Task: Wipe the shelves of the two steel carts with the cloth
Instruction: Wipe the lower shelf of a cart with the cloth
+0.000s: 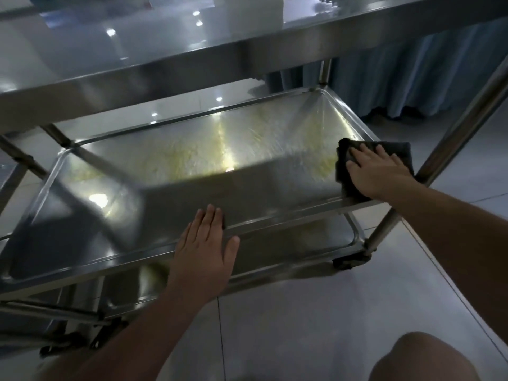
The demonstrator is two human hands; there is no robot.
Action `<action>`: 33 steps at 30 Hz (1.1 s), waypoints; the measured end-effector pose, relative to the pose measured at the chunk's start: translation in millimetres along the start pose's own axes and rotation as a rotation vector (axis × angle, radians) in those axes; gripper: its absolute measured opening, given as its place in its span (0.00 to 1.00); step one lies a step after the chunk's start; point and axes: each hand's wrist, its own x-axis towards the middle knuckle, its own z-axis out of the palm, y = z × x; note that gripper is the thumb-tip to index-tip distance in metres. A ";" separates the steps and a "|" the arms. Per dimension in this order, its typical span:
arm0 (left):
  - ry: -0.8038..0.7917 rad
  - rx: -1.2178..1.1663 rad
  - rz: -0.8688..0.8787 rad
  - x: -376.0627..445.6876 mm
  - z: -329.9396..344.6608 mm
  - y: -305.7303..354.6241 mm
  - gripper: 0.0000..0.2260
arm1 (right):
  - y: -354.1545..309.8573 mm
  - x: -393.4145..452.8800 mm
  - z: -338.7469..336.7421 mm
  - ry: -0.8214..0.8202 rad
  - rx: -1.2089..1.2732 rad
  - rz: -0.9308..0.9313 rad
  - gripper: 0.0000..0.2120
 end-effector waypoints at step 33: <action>-0.011 0.080 -0.027 0.7 0.0 3.3 0.39 | -214.1 17.7 36.1 0.025 0.005 -0.431 0.27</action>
